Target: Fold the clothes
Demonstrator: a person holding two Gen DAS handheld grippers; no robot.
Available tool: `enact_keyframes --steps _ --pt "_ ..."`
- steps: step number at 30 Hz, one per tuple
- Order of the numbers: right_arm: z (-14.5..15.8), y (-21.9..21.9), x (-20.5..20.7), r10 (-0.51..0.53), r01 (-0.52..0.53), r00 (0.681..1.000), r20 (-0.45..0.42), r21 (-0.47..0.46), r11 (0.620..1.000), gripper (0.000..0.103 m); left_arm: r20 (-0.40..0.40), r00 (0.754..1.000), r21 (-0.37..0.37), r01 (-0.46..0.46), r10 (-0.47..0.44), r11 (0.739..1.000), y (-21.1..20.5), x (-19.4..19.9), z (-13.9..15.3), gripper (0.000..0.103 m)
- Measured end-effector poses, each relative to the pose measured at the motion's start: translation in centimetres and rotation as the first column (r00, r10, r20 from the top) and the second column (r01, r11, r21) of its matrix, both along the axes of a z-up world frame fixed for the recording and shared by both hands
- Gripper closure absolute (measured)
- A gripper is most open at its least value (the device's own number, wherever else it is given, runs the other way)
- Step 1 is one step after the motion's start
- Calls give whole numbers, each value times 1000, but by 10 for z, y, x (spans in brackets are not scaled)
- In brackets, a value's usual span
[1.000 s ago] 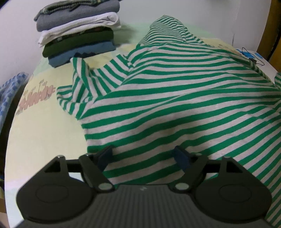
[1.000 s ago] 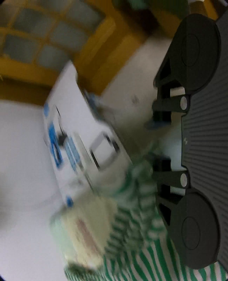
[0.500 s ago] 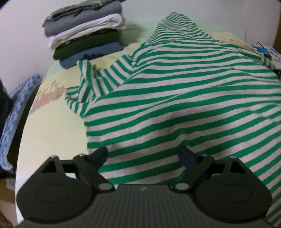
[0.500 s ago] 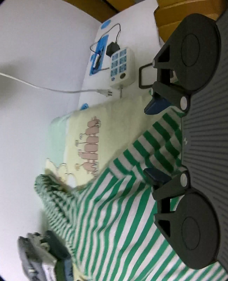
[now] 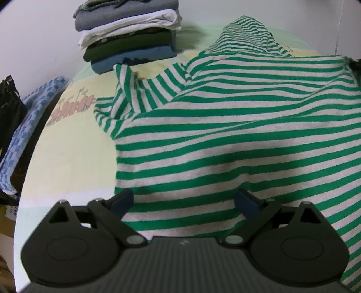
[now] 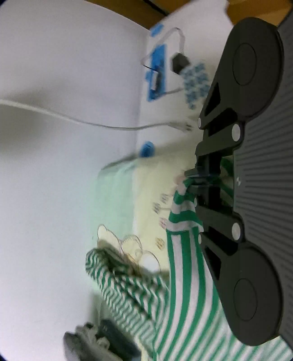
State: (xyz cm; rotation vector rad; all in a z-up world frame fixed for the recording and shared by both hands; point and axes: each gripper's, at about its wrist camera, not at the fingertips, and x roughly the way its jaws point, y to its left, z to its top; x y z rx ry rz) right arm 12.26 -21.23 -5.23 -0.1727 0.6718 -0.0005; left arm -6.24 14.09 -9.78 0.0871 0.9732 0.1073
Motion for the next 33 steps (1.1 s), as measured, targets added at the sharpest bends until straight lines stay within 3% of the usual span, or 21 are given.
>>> enact_keyframes --steps 1,3,6,9,12,16,19,21,24,26,29,33 --pt "-7 7 8 6 -6 1000 -4 -58 998 89 5 1000 6 3 -3 1000 1 1 1 8" --pt "-24 21 14 6 -8 1000 -10 -197 980 66 33 999 15 -6 6 1000 10 1 6 9" --pt "-33 29 3 -49 56 998 30 -296 953 48 93 994 -14 -59 60 998 41 4 19 10" --pt "-18 28 -18 -104 127 990 98 -266 956 40 147 980 -82 -123 134 989 82 16 31 9" --pt "3 26 -45 -150 173 980 133 -181 968 29 199 971 -75 -119 132 990 107 43 33 4" --pt "17 42 -79 -90 90 995 53 1 996 28 176 982 -41 -59 66 997 117 92 21 3" --pt "10 69 -99 -48 48 999 1 14 999 28 172 985 -5 -24 25 1000 115 121 12 4" --pt "2 83 -113 -40 40 999 -27 1 999 28 160 987 0 -11 10 1000 115 133 6 16" --pt "-7 92 -130 -41 41 998 -54 4 999 28 121 993 -35 10 -6 999 116 142 -3 51" --pt "-9 95 -136 -52 53 996 -66 8 999 28 131 991 -41 5 0 999 116 140 -4 68" --pt "-11 96 -138 -87 89 994 -73 22 996 28 153 986 -30 -56 60 998 121 134 1 82" --pt "-10 97 -136 -123 127 990 -65 48 991 28 234 961 34 -160 147 987 132 111 26 84"
